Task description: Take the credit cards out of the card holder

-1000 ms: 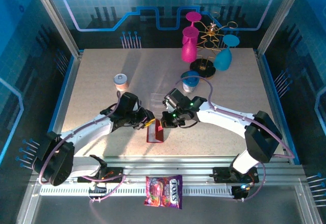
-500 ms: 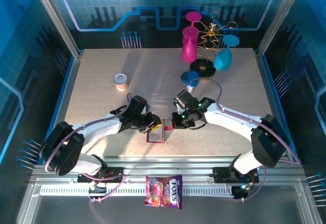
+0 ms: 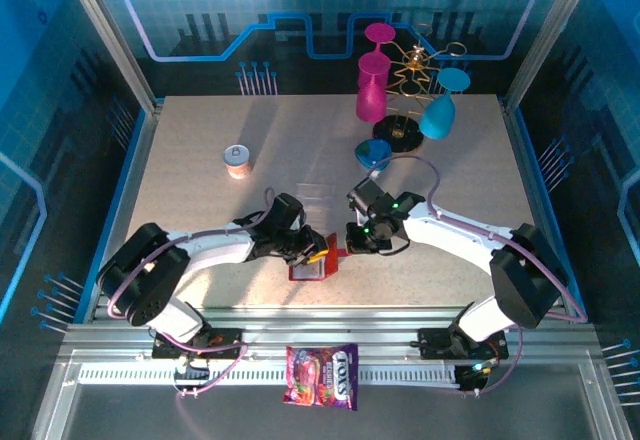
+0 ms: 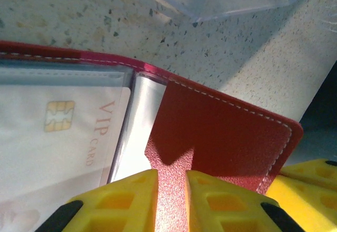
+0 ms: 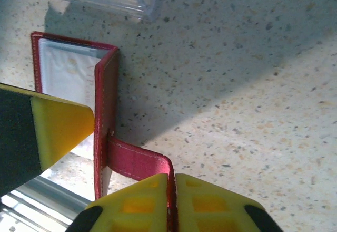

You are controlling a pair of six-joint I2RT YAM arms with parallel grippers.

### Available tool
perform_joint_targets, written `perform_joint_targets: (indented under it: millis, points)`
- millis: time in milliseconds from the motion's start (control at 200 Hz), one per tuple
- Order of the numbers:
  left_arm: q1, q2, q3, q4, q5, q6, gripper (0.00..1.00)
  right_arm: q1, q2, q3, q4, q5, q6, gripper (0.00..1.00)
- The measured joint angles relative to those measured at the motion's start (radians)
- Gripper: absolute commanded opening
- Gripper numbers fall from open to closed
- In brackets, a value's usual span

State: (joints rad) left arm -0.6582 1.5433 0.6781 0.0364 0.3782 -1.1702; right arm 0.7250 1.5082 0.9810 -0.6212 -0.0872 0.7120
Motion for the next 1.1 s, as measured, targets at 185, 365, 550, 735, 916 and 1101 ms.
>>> perform_joint_targets:
  millis: [185,365,550,735,916,1101]
  points:
    - [-0.011,0.037,0.000,0.067,0.013,-0.035,0.20,-0.002,-0.003,0.000,-0.022,0.025,0.001,0.22]
    - [-0.014,0.055,0.000,0.097,0.020,-0.049,0.20,-0.002,-0.031,0.002,-0.043,0.028,0.001,0.29]
    - [-0.014,0.066,0.000,0.119,0.024,-0.062,0.20,-0.002,-0.071,0.037,-0.076,0.027,0.001,0.33]
    - [-0.016,0.081,0.000,0.135,0.024,-0.063,0.20,0.001,-0.103,0.072,-0.057,-0.008,0.010,0.33]
    - [-0.017,0.084,-0.006,0.152,0.024,-0.067,0.20,0.001,-0.101,0.058,0.040,-0.113,0.058,0.25]
    - [-0.018,0.085,-0.010,0.159,0.024,-0.086,0.19,0.001,-0.060,0.005,0.103,-0.151,0.096,0.20]
